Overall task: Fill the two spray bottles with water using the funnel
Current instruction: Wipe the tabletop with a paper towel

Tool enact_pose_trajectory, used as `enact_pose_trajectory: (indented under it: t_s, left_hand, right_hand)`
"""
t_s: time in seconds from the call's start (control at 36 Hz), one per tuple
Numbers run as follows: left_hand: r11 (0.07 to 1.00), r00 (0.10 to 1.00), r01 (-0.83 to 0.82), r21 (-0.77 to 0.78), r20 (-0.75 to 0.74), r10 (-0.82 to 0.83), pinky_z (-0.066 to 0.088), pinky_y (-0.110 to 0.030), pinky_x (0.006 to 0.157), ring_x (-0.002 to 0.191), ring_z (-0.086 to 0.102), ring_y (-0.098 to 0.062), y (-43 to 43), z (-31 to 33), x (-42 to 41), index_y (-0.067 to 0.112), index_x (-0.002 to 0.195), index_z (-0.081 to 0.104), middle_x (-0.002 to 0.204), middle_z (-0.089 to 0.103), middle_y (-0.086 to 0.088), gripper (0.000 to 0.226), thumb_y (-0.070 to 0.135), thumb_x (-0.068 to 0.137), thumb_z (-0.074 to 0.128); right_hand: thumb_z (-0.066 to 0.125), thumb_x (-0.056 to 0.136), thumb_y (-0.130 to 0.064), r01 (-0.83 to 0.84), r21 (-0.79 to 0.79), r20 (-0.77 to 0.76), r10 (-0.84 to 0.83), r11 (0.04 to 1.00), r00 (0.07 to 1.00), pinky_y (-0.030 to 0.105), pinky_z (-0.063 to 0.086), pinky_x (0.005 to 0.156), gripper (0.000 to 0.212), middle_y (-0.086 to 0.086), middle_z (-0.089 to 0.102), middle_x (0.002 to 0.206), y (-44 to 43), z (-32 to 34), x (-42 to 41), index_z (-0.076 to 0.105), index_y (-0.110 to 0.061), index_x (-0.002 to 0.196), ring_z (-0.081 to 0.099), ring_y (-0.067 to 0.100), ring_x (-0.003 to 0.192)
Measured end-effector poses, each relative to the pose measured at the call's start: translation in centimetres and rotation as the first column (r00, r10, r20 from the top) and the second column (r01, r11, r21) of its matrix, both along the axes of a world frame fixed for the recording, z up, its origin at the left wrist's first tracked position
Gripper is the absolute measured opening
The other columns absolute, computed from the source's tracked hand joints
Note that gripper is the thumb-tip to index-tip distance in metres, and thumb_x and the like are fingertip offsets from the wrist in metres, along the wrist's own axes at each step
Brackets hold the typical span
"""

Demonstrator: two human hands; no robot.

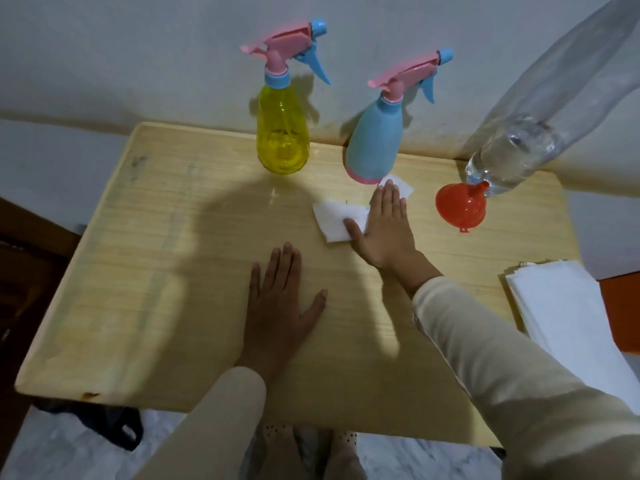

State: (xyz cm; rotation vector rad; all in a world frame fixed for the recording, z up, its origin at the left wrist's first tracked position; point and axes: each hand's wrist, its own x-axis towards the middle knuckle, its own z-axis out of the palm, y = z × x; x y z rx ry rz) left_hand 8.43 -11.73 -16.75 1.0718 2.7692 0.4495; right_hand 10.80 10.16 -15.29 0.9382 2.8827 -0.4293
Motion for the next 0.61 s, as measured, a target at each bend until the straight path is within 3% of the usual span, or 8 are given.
enact_pose_trajectory:
  t_s: [0.33,0.42,0.53,0.61]
  left_hand:
    - [1.0,1.0,0.008,0.007,0.0,-0.008,-0.004,-0.033,0.116,0.144,0.003,-0.009,-1.5,-0.1,0.7,0.011,0.15,0.022,0.159,0.016,-0.005,0.077,0.055,0.087,0.021]
    - [1.0,1.0,-0.026,0.001,0.016,0.026,-0.001,-0.034,0.116,0.145,0.01,-0.013,-3.3,0.0,1.3,0.01,0.149,0.026,0.158,0.02,-0.006,0.077,0.056,0.088,0.022]
    - [0.996,0.996,-0.089,-0.002,0.018,0.089,0.007,-0.041,0.115,0.143,0.017,-0.018,-6.6,0.3,0.9,0.008,0.146,0.033,0.155,0.026,-0.009,0.078,0.059,0.088,0.025]
    - [0.991,0.991,-0.132,-0.026,-0.016,0.132,0.022,-0.055,0.11,0.139,0.031,-0.029,-9.2,0.6,-0.5,0.005,0.141,0.041,0.151,0.033,-0.012,0.084,0.068,0.09,0.017]
  right_hand:
    - [0.034,0.097,-0.047,-0.388,-0.037,-0.034,0.386,0.921,0.922,0.029,-0.007,0.115,0.075,0.01,-0.003,0.159,-3.2,0.4,6.5,0.003,-0.005,0.15,-0.005,0.019,0.147]
    - [0.017,0.091,-0.056,-0.449,-0.017,-0.019,0.449,0.893,0.893,0.031,-0.003,0.119,0.078,0.007,-0.003,0.159,-3.3,0.3,9.4,0.005,-0.007,0.15,-0.009,0.013,0.144]
    - [0.004,0.083,-0.06,-0.408,0.007,-0.006,0.408,0.913,0.913,0.028,-0.01,0.114,0.085,0.006,-0.004,0.159,-4.4,0.4,11.0,0.003,-0.008,0.15,-0.012,0.01,0.142]
    - [0.022,0.09,-0.064,-0.23,0.002,-0.002,0.23,0.973,0.973,0.028,-0.011,0.112,0.087,0.012,-0.006,0.159,-5.7,0.5,9.0,-0.001,-0.005,0.15,-0.01,0.019,0.146]
